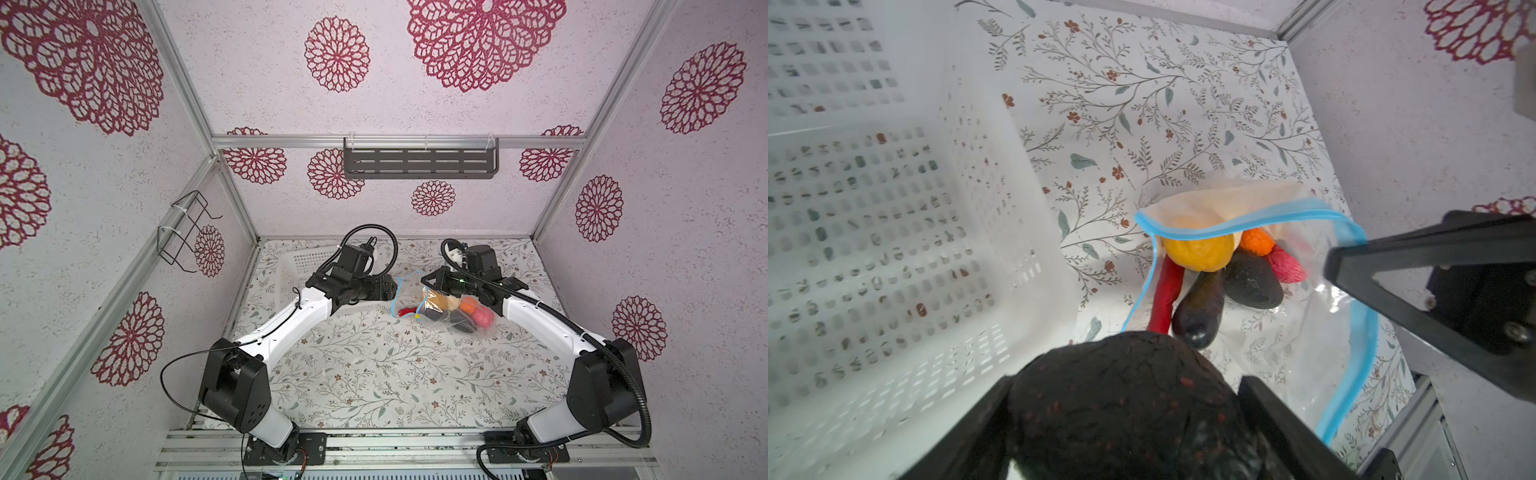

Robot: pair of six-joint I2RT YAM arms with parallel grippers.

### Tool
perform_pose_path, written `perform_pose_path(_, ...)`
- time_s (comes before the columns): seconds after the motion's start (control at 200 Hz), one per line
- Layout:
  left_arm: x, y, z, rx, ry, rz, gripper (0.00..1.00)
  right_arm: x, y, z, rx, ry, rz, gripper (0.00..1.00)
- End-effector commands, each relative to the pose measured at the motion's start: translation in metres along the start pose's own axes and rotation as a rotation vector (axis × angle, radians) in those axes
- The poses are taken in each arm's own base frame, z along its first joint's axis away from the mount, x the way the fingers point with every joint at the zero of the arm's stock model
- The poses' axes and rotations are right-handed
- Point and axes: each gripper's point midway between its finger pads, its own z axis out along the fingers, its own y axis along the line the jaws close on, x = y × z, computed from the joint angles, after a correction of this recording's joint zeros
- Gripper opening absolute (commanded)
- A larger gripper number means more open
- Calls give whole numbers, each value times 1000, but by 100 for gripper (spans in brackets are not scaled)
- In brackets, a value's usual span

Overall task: Place the food in the zip-top bag and seal the zipper
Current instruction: 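Lift the dark vegetable with the left gripper and carry it over the bag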

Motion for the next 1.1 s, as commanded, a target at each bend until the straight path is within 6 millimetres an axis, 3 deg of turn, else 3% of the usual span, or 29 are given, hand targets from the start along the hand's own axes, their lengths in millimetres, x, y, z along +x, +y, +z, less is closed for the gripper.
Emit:
perform_pose_path(0.0,-4,-24,2,99,-33,59,66,-13,22,-17,-60,-51,-26,0)
perform_pose_path(0.36,8,-39,12,201,-10,88,67,-14,24,-16,-65,-48,-26,0)
perform_pose_path(0.685,15,-32,26,182,5,81,69,-15,25,-16,-66,-49,-26,0)
perform_pose_path(1.091,21,-40,37,216,20,65,69,-15,24,-17,-64,-52,-25,0)
